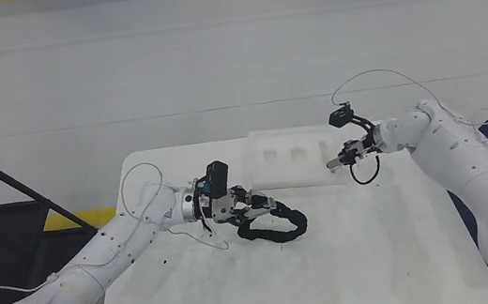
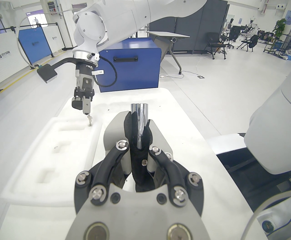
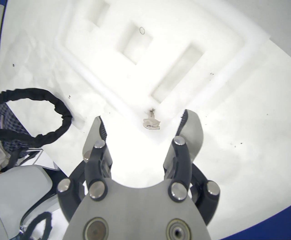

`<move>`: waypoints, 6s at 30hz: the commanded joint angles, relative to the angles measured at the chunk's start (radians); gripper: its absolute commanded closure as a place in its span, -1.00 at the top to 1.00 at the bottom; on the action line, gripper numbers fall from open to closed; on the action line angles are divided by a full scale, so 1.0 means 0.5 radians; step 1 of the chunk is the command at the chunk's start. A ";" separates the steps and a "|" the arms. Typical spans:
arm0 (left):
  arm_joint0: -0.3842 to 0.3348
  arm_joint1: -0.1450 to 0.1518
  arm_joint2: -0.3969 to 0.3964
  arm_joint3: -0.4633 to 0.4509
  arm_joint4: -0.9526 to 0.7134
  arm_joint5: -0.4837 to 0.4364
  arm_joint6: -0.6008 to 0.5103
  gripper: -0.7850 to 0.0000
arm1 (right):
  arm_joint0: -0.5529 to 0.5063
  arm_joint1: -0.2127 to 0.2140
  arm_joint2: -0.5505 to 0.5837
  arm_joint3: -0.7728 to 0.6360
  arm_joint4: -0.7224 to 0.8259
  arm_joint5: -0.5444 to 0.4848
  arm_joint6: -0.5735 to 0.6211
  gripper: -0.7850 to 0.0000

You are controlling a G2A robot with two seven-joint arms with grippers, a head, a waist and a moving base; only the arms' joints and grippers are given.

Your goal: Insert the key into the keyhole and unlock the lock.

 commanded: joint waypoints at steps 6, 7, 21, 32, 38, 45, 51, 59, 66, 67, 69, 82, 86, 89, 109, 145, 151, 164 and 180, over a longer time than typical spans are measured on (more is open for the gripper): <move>0.000 0.000 0.000 0.000 0.000 0.000 0.000 -1.00 | -0.026 0.058 -0.049 -0.125 -0.472 -0.347 -0.293 1.00; 0.000 0.000 0.000 0.000 0.000 0.000 0.000 -1.00 | -0.028 0.066 -0.055 -0.142 -0.537 -0.389 -0.327 1.00; 0.000 0.000 0.000 0.000 0.000 0.000 0.000 -1.00 | -0.113 0.127 -0.105 -0.265 -1.221 -0.581 -0.858 0.70; 0.000 0.000 0.000 0.000 0.000 0.000 0.000 -1.00 | -0.133 0.088 -0.139 -0.238 -1.416 -0.435 -1.032 -0.07; 0.000 0.000 0.000 0.000 0.000 0.000 0.000 -1.00 | -0.121 0.063 -0.144 -0.203 -1.475 -0.396 -1.088 -0.26; 0.000 0.000 0.000 0.000 0.000 0.000 0.000 -1.00 | -0.112 0.033 -0.154 -0.162 -1.518 -0.410 -1.125 -0.96; 0.000 0.000 0.000 0.000 0.000 0.000 0.000 -1.00 | -0.103 0.012 -0.151 -0.114 -1.521 -0.435 -1.135 -1.00; 0.000 0.000 0.000 0.000 0.000 0.000 0.000 -1.00 | -0.072 -0.002 -0.119 -0.081 -1.487 -0.474 -1.114 -1.00; 0.000 0.000 0.000 0.000 0.000 0.000 0.000 -1.00 | -0.055 0.014 -0.077 -0.127 -1.480 -0.463 -1.014 -1.00; 0.000 0.000 0.000 0.000 0.000 0.000 0.000 -1.00 | -0.056 0.017 -0.074 -0.143 -1.489 -0.450 -0.987 -1.00; 0.000 0.000 0.000 0.000 0.000 0.000 0.000 -1.00 | -0.061 0.022 -0.069 -0.169 -1.497 -0.410 -0.897 -1.00; 0.000 0.000 0.000 0.000 0.000 0.000 0.000 -1.00 | -0.083 0.004 0.004 -0.351 -1.195 -0.215 -0.229 -1.00; 0.000 0.000 0.000 0.000 0.000 0.000 0.000 -1.00 | -0.081 0.023 0.067 -0.402 -1.068 -0.209 -0.118 -1.00; 0.000 0.000 0.000 0.000 0.000 0.000 0.000 -1.00 | -0.093 0.047 0.102 -0.474 -1.071 -0.160 -0.060 -1.00; 0.000 0.000 0.000 0.000 0.000 0.000 0.000 -1.00 | -0.383 0.244 0.547 -1.022 -0.633 0.129 0.357 -1.00; 0.000 0.000 0.000 0.000 0.000 0.000 0.000 -1.00 | -1.399 0.533 1.414 -2.192 0.394 0.344 0.428 -1.00; 0.037 -0.002 -0.036 -0.048 -0.021 0.124 -0.066 -1.00 | -1.418 0.530 1.361 -2.141 0.491 0.555 0.472 -1.00; 0.187 -0.003 -0.136 -0.278 0.486 0.717 0.159 -1.00 | -1.854 0.597 1.680 -2.983 0.440 1.086 0.422 -1.00; 0.245 -0.014 -0.212 -0.372 0.634 0.928 0.086 -1.00 | -2.059 0.609 1.771 -3.214 0.397 1.177 0.261 -1.00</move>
